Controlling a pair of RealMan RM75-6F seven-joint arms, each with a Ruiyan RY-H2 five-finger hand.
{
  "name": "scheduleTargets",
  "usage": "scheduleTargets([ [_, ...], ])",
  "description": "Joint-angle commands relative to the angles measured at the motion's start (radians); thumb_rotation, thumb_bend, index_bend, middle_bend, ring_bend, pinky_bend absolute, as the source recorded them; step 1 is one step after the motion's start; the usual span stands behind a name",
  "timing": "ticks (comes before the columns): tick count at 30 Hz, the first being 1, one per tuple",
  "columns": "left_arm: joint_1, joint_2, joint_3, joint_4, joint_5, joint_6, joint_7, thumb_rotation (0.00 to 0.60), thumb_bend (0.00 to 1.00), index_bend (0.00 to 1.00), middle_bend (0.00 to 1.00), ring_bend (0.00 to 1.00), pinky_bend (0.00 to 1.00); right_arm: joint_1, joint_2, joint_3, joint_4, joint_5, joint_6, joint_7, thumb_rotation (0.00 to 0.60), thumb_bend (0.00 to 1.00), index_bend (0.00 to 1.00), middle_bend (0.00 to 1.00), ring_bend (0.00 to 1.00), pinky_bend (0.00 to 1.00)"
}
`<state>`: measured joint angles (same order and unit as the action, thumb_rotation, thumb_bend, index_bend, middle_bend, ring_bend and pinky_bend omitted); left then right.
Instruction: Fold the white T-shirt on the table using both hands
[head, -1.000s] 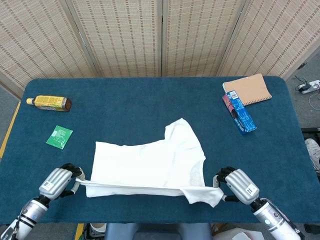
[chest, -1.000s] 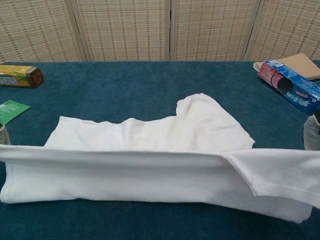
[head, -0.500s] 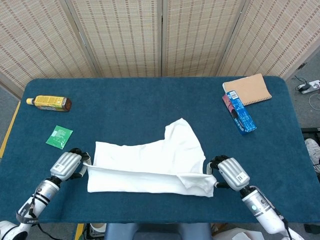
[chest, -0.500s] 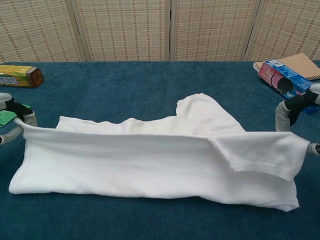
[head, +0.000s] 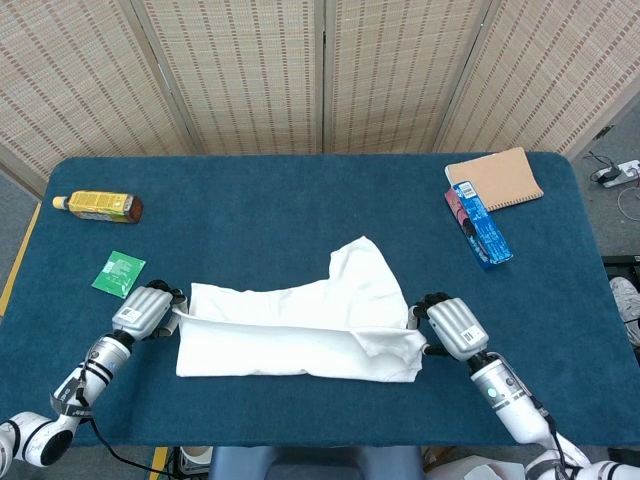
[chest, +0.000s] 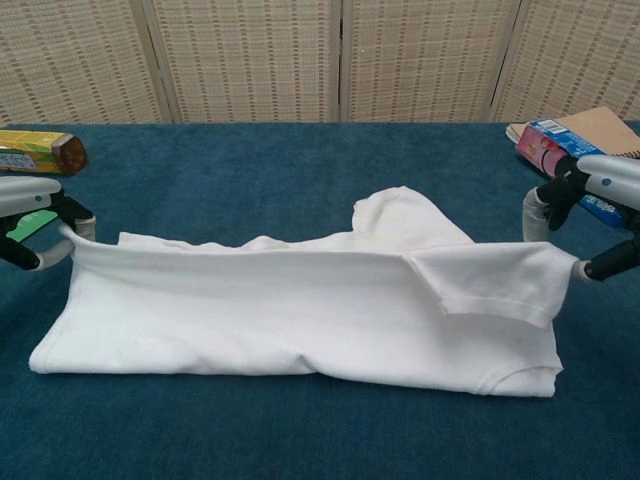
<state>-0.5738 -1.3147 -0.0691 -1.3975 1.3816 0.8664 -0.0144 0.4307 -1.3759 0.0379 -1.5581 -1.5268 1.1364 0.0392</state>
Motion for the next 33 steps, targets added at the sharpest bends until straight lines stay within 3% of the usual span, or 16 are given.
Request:
scheduleTargets([
  [1, -0.013, -0.011, -0.005, 0.016, -0.016, -0.016, 0.005, 0.600, 0.61, 0.77, 0.42, 0.35, 0.16, 0.008, -0.007, 0.010, 0.004, 0.017, -0.012, -0.012, 0.600, 0.65, 0.89, 0.53, 0.34, 0.33],
  [33, -0.140, -0.142, -0.051, 0.217, -0.222, -0.168, 0.118, 0.600, 0.61, 0.77, 0.41, 0.35, 0.15, 0.059, -0.074, 0.088, 0.045, 0.155, -0.048, -0.103, 0.600, 0.65, 0.89, 0.53, 0.34, 0.33],
])
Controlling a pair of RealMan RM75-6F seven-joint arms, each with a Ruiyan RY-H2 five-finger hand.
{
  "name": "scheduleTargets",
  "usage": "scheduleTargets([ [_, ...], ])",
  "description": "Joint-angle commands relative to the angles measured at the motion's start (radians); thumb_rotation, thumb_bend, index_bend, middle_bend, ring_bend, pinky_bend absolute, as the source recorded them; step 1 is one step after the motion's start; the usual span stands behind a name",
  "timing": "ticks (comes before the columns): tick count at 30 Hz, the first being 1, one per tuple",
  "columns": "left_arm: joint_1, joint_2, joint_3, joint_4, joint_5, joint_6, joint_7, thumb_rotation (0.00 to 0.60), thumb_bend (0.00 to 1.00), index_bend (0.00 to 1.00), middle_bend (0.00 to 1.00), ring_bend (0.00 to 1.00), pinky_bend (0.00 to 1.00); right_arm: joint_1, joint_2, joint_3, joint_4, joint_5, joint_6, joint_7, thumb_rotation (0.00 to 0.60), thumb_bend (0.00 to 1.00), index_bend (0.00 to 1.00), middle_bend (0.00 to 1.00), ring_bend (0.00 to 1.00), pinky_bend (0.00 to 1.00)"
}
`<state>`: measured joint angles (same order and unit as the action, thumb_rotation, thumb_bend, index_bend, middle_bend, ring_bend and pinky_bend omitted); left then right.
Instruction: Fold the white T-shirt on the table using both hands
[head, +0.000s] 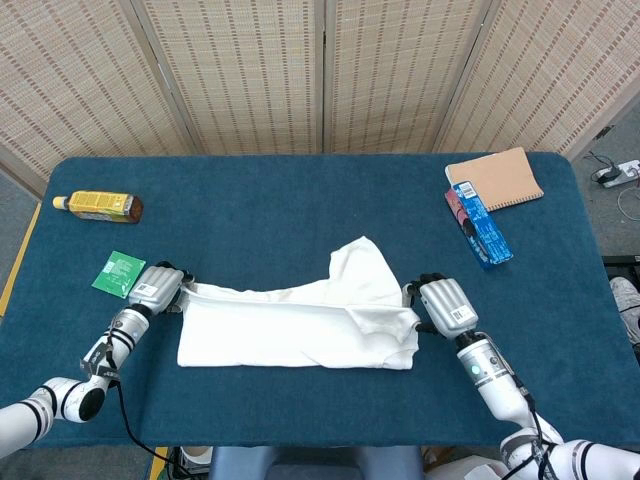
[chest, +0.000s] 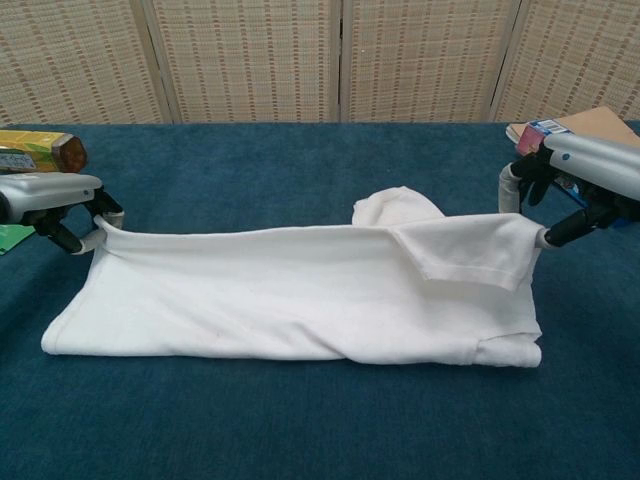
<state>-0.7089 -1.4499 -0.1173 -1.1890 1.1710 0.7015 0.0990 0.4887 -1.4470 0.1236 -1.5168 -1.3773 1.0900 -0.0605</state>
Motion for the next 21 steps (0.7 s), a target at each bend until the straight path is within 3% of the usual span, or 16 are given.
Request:
scheduleTargets([
  [1, -0.006, -0.007, -0.004, 0.010, -0.016, -0.004, 0.006, 0.600, 0.61, 0.77, 0.41, 0.35, 0.15, 0.002, -0.004, 0.003, 0.005, 0.009, -0.002, -0.003, 0.600, 0.65, 0.89, 0.53, 0.34, 0.33],
  [11, -0.020, -0.025, -0.009, 0.042, -0.059, -0.018, 0.026, 0.600, 0.61, 0.76, 0.41, 0.35, 0.15, 0.013, -0.019, 0.015, 0.031, 0.023, -0.001, -0.010, 0.600, 0.65, 0.89, 0.53, 0.34, 0.33],
  [21, -0.021, -0.037, -0.012, 0.063, -0.079, -0.004, 0.037, 0.600, 0.60, 0.68, 0.35, 0.30, 0.14, 0.042, -0.062, 0.033, 0.091, 0.034, -0.015, -0.017, 0.600, 0.65, 0.89, 0.53, 0.34, 0.33],
])
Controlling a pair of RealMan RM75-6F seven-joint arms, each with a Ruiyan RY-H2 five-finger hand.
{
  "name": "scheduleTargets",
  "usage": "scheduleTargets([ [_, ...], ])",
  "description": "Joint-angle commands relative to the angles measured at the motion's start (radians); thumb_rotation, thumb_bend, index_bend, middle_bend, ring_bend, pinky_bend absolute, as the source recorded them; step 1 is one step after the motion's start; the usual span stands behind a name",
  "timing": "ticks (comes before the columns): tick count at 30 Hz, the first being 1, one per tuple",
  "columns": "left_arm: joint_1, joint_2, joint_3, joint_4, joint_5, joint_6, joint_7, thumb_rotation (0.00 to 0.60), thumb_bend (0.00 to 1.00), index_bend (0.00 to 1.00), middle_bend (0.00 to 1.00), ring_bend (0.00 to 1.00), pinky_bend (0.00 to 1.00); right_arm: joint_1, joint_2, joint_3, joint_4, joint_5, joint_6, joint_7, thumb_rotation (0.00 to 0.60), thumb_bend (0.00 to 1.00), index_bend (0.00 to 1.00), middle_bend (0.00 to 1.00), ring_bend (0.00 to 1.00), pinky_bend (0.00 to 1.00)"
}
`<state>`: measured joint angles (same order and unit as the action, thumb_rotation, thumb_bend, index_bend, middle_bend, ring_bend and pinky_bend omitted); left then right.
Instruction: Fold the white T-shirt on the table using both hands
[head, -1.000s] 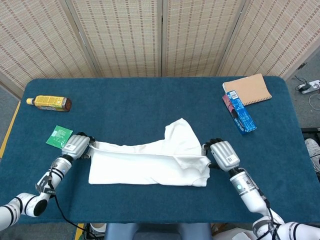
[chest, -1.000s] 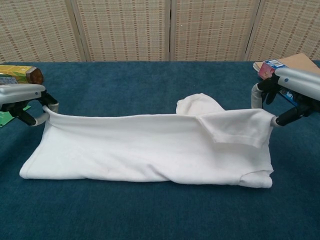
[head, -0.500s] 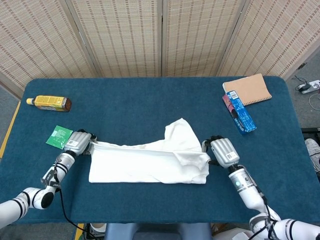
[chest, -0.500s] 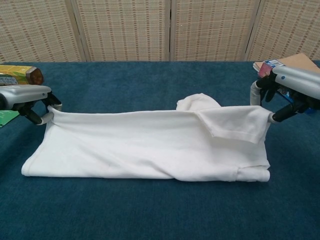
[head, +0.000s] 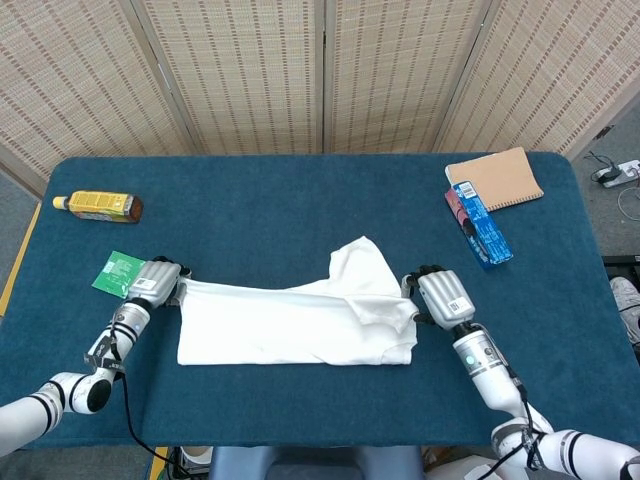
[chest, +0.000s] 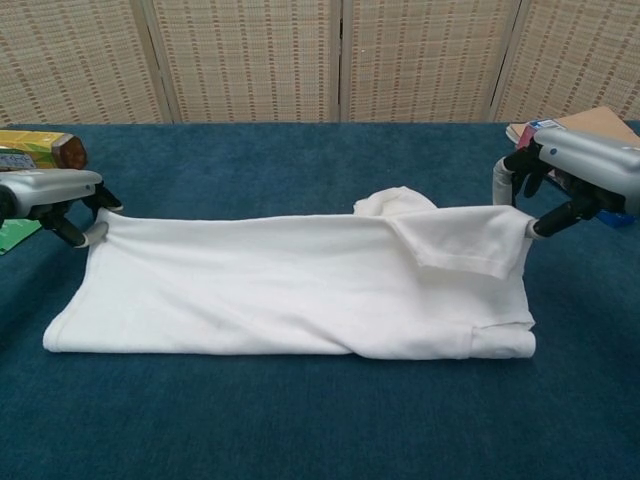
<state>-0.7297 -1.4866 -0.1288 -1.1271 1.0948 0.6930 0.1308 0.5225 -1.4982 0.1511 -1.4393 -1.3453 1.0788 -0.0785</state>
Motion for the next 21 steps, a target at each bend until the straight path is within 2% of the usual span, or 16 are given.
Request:
scheduleTargets([
  [1, 0.001, -0.001, -0.001, 0.001, -0.003, 0.011, 0.007, 0.600, 0.60, 0.66, 0.34, 0.29, 0.14, 0.011, -0.015, 0.008, 0.020, 0.003, -0.005, 0.001, 0.600, 0.65, 0.89, 0.53, 0.34, 0.33],
  [3, 0.006, -0.002, -0.003, -0.004, -0.006, 0.023, 0.006, 0.600, 0.60, 0.58, 0.31, 0.27, 0.14, 0.018, -0.026, 0.012, 0.039, 0.004, -0.006, -0.002, 0.600, 0.65, 0.89, 0.53, 0.34, 0.33],
  [7, 0.010, -0.002, -0.005, -0.011, -0.007, 0.040, 0.010, 0.600, 0.54, 0.36, 0.22, 0.19, 0.14, 0.033, -0.047, 0.020, 0.071, 0.009, -0.014, 0.002, 0.600, 0.65, 0.89, 0.53, 0.34, 0.33],
  [13, 0.024, 0.008, -0.009, -0.042, -0.006, 0.075, 0.010, 0.600, 0.49, 0.13, 0.11, 0.07, 0.11, 0.054, -0.078, 0.033, 0.117, 0.003, -0.018, 0.029, 0.600, 0.65, 0.89, 0.53, 0.34, 0.33],
  [16, 0.036, 0.020, -0.013, -0.070, -0.001, 0.101, 0.000, 0.600, 0.48, 0.07, 0.07, 0.02, 0.09, 0.068, -0.091, 0.038, 0.138, 0.000, -0.026, 0.040, 0.600, 0.65, 0.89, 0.53, 0.34, 0.33],
  [21, 0.063, 0.035, -0.011, -0.106, 0.035, 0.168, -0.012, 0.600, 0.48, 0.05, 0.05, 0.00, 0.07, 0.091, -0.117, 0.041, 0.178, -0.006, -0.039, 0.045, 0.600, 0.64, 0.89, 0.53, 0.34, 0.33],
])
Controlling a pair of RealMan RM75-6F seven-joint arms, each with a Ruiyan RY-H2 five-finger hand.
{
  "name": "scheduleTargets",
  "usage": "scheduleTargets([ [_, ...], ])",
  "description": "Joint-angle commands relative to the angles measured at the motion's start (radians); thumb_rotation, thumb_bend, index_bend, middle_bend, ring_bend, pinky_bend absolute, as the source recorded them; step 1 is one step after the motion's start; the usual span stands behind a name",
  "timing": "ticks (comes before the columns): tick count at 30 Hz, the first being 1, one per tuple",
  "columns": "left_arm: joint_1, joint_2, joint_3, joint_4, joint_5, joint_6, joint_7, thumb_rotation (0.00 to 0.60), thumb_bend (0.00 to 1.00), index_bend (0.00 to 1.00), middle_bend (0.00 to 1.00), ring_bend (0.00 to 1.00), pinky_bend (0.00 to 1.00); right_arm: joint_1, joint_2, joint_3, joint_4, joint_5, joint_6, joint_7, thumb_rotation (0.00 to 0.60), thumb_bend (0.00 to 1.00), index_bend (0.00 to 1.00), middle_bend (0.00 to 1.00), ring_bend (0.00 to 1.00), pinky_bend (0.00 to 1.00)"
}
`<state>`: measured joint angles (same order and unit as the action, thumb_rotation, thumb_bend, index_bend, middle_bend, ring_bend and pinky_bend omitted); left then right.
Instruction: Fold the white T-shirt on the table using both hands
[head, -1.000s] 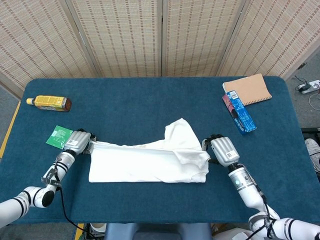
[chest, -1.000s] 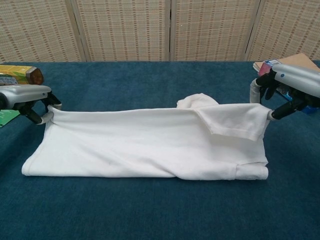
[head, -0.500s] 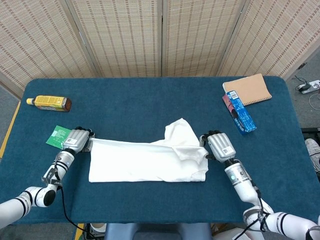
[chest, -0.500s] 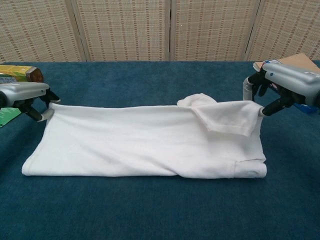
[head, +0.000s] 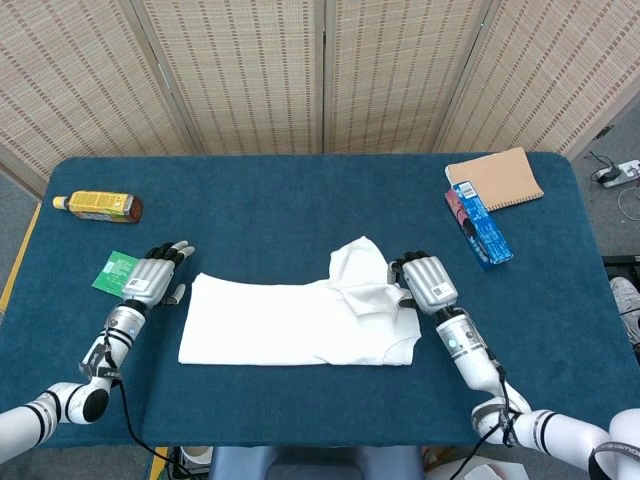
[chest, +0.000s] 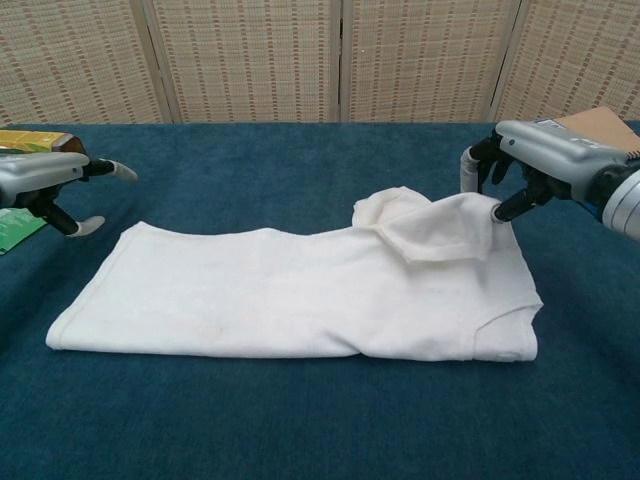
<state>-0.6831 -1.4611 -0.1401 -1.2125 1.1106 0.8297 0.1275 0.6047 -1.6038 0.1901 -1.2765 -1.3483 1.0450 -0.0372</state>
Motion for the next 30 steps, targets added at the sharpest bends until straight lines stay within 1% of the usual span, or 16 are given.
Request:
scheduleTargets([
  [1, 0.020, 0.012, 0.001, -0.026, 0.024, 0.040, -0.014, 0.600, 0.48, 0.05, 0.05, 0.00, 0.07, 0.013, -0.016, 0.002, 0.023, -0.002, -0.009, 0.007, 0.600, 0.64, 0.89, 0.53, 0.34, 0.33],
  [13, 0.054, 0.038, -0.001, -0.070, 0.060, 0.102, -0.045, 0.600, 0.48, 0.05, 0.05, 0.00, 0.07, 0.052, -0.072, 0.012, 0.138, 0.000, -0.032, 0.047, 0.600, 0.64, 0.89, 0.53, 0.34, 0.33],
  [26, 0.081, 0.061, -0.007, -0.106, 0.076, 0.145, -0.065, 0.600, 0.48, 0.05, 0.05, 0.00, 0.06, 0.109, -0.161, 0.037, 0.317, 0.010, -0.063, 0.098, 0.600, 0.64, 0.89, 0.53, 0.34, 0.33],
  [30, 0.087, 0.068, -0.009, -0.115, 0.075, 0.147, -0.071, 0.600, 0.48, 0.05, 0.05, 0.00, 0.05, 0.121, -0.183, 0.037, 0.365, 0.014, -0.078, 0.115, 0.600, 0.64, 0.89, 0.53, 0.34, 0.33],
])
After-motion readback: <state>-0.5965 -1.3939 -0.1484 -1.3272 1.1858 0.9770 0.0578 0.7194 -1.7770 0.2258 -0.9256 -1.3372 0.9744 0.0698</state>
